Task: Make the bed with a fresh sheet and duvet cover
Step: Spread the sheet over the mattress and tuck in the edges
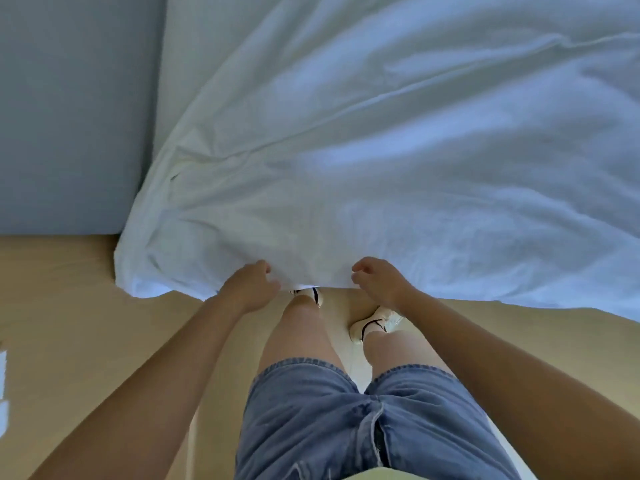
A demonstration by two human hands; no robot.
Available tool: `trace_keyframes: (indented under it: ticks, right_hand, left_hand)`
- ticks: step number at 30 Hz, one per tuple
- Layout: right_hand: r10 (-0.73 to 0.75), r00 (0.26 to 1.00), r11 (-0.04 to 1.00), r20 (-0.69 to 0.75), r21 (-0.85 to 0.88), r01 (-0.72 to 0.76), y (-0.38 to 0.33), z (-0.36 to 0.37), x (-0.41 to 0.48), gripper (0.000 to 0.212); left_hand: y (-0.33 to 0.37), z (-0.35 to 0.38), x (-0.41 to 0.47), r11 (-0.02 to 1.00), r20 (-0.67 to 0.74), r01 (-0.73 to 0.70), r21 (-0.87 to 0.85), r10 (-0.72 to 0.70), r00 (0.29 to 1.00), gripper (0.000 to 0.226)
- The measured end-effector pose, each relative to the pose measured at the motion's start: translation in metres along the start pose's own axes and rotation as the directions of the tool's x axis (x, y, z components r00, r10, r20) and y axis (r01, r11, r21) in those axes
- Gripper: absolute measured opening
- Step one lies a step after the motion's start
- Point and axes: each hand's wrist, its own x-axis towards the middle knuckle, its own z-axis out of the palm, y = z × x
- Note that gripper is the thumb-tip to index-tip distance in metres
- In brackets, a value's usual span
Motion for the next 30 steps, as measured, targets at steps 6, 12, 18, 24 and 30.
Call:
trace_keyframes:
  ticks: [6,12,18,24,30]
  right_hand:
    - [0.078,0.953,0.971,-0.292,0.239,-0.006,0.161,-0.11,-0.087,0.01]
    - [0.155,0.9,0.904,-0.407,0.426,0.037,0.325,-0.154,-0.172,0.014]
    - [0.32,0.821,0.785,-0.472,0.618,0.049,0.454,-0.182,-0.231,0.014]
    - [0.454,0.776,0.611,-0.439,0.786,0.087,0.541,-0.215,-0.242,0.016]
    - [0.566,0.718,0.496,-0.405,0.863,0.096,0.627,-0.309,-0.245,0.01]
  left_hand:
    - [0.143,0.072,-0.015,0.898,0.168,-0.224,0.379,0.171,0.971,0.036]
    - [0.29,0.189,-0.04,0.805,0.189,-0.369,0.464,0.317,0.93,0.021]
    - [0.425,0.325,-0.081,0.734,0.364,-0.485,0.475,0.338,0.868,0.004]
    - [0.546,0.406,-0.088,0.545,0.458,-0.564,0.621,0.331,0.825,0.015]
    - [0.699,0.47,-0.067,0.444,0.549,-0.633,0.634,0.319,0.773,0.009]
